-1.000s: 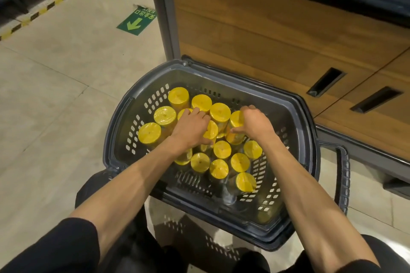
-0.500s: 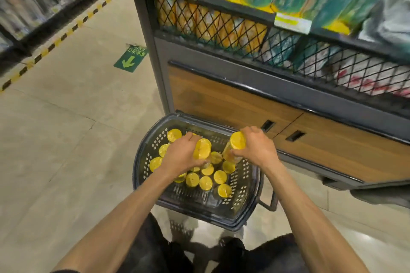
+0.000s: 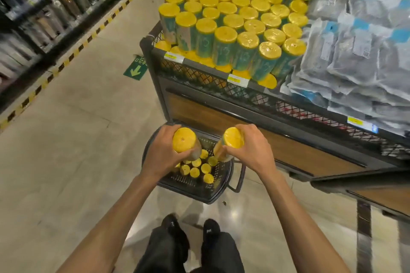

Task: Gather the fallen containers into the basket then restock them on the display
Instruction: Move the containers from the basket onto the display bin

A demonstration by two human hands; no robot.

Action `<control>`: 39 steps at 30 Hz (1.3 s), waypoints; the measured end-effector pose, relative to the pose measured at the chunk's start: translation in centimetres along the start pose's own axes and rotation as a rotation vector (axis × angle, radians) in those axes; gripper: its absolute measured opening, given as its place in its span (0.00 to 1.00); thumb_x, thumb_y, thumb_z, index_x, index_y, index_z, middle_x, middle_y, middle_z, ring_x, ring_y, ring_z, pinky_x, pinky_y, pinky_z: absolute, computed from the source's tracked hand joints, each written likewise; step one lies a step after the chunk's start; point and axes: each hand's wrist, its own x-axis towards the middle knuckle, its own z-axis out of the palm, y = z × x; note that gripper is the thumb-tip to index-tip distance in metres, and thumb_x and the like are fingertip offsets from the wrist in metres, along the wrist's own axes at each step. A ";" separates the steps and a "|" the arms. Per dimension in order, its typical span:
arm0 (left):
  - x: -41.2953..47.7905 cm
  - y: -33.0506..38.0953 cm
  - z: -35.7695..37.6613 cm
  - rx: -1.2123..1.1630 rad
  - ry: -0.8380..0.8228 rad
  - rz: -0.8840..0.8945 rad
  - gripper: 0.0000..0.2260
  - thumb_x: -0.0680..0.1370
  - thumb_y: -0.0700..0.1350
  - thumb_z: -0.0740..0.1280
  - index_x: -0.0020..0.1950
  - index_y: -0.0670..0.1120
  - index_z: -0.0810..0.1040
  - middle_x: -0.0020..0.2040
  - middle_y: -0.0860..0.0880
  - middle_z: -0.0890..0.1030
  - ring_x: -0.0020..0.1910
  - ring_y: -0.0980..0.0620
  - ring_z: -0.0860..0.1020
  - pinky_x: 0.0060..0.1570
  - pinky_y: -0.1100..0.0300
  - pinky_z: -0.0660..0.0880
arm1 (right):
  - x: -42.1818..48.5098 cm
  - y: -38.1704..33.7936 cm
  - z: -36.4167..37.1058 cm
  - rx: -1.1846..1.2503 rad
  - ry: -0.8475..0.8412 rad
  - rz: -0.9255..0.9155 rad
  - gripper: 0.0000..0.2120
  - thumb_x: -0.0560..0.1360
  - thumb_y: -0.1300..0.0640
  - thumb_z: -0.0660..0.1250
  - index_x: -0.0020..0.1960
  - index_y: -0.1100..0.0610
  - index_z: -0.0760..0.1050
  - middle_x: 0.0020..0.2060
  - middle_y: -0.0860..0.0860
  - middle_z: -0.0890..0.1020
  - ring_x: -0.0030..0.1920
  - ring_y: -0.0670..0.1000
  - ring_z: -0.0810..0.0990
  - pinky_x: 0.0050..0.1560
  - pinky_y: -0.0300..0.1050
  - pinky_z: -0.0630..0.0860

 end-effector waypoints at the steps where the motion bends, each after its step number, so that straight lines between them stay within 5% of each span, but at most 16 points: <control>1: -0.2 1.0 -0.8 -0.012 0.021 -0.010 0.33 0.66 0.58 0.78 0.67 0.48 0.72 0.58 0.50 0.74 0.55 0.51 0.74 0.51 0.56 0.74 | -0.4 -0.3 -1.0 -0.007 0.008 -0.026 0.33 0.65 0.34 0.72 0.65 0.47 0.71 0.58 0.46 0.75 0.59 0.49 0.74 0.51 0.47 0.75; 11: -3.2 3.6 -6.3 -0.017 0.191 -0.105 0.32 0.66 0.59 0.77 0.67 0.50 0.73 0.57 0.51 0.73 0.53 0.55 0.73 0.51 0.60 0.72 | -1.8 -4.0 -5.4 0.027 0.044 -0.218 0.34 0.66 0.36 0.74 0.68 0.50 0.71 0.59 0.47 0.74 0.57 0.49 0.76 0.53 0.47 0.75; 18: -3.0 0.7 -11.9 -0.060 0.266 -0.123 0.31 0.66 0.57 0.78 0.66 0.50 0.74 0.55 0.53 0.72 0.53 0.56 0.73 0.52 0.51 0.77 | -1.2 -10.8 -3.5 0.017 0.024 -0.277 0.36 0.67 0.35 0.73 0.69 0.50 0.71 0.59 0.47 0.75 0.58 0.50 0.77 0.53 0.48 0.75; 25: -2.4 -6.2 -19.5 -0.104 0.259 -0.087 0.35 0.62 0.66 0.71 0.65 0.52 0.74 0.56 0.53 0.73 0.53 0.53 0.75 0.50 0.49 0.79 | -0.1 -20.2 0.3 0.113 0.116 -0.210 0.36 0.66 0.34 0.73 0.68 0.51 0.73 0.58 0.47 0.77 0.58 0.48 0.76 0.55 0.43 0.73; 39: 2.0 -17.2 -33.0 -0.109 0.178 -0.063 0.33 0.63 0.61 0.75 0.65 0.54 0.74 0.56 0.54 0.72 0.53 0.55 0.74 0.52 0.50 0.78 | 2.7 -35.5 7.7 0.215 0.157 -0.073 0.36 0.66 0.37 0.76 0.68 0.52 0.73 0.59 0.48 0.78 0.58 0.49 0.76 0.54 0.44 0.71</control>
